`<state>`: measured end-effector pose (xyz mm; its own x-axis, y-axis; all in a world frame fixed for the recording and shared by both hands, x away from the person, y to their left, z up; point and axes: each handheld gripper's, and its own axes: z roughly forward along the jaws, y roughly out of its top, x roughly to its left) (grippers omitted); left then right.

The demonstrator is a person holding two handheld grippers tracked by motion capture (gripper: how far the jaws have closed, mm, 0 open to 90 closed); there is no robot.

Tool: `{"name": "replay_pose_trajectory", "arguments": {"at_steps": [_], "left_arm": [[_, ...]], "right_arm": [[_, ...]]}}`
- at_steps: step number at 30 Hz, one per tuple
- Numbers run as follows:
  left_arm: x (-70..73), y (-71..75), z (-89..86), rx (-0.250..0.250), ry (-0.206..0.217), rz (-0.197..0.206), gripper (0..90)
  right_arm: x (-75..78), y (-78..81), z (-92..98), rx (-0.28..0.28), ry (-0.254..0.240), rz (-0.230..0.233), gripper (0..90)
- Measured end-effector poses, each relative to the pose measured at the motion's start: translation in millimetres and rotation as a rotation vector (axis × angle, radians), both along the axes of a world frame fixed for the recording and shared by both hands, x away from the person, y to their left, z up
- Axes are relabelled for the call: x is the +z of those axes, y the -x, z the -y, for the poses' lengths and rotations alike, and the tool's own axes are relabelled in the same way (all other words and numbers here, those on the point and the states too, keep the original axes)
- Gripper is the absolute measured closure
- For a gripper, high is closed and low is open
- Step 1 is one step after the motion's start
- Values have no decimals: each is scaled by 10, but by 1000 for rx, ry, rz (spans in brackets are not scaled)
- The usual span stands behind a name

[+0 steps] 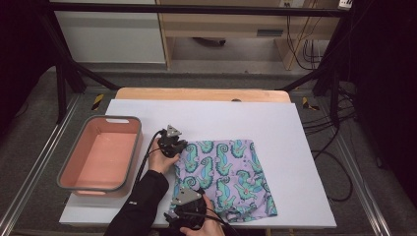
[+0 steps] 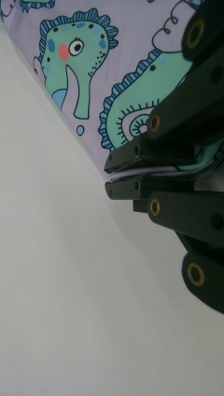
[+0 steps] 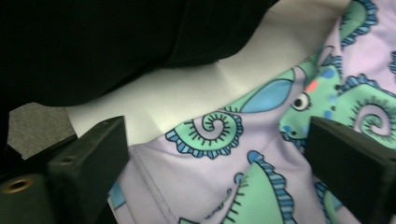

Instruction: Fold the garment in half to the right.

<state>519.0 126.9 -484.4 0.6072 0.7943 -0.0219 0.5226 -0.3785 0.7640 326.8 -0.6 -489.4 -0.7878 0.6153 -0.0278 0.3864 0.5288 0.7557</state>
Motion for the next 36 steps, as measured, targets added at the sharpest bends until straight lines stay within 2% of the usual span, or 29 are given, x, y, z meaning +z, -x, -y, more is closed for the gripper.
{"name": "replay_pose_trajectory", "arguments": {"at_steps": [2, 4, 5, 6, 9, 11, 13, 15, 18, 22, 26, 30, 36], "left_arm": [[0, -3, -3, 0, 4, -2, 847], [1, -1, -1, 0, 1, -1, 847], [2, -1, 0, -1, -1, 0, 847], [1, -3, -2, 0, 2, -2, 847], [0, -4, -7, -1, 6, -3, 847], [-1, -4, -8, -2, 5, -2, 847], [0, -4, -8, -2, 6, -3, 847], [-1, -5, -10, -2, 7, -4, 847], [-1, -8, -15, 0, 13, -8, 848], [2, -8, -17, 1, 15, -9, 852], [10, -36, -50, 13, 59, -43, 857], [56, -40, -94, 57, 143, -95, 857], [204, -3, -134, 71, 208, -75, 855]], "right_arm": [[29, 13, 43, -20, 17, 16, 312], [46, 4, 101, -24, 30, 19, 392], [59, 10, 125, -34, 40, 25, 482], [68, 16, 135, -35, 60, 37, 495], [73, 24, 138, -37, 62, 34, 543], [87, 27, 154, -23, 74, 25, 620], [99, 23, 174, -21, 90, 32, 742], [106, -1, 221, -23, 77, 13, 822], [113, -36, 267, -21, 54, -16, 858], [119, -46, 277, -18, 44, -18, 874], [145, -70, 308, -15, 11, -31, 876], [186, -72, 327, -5, -7, -37, 877], [321, -78, 405, 6, -70, -46, 879]]}}
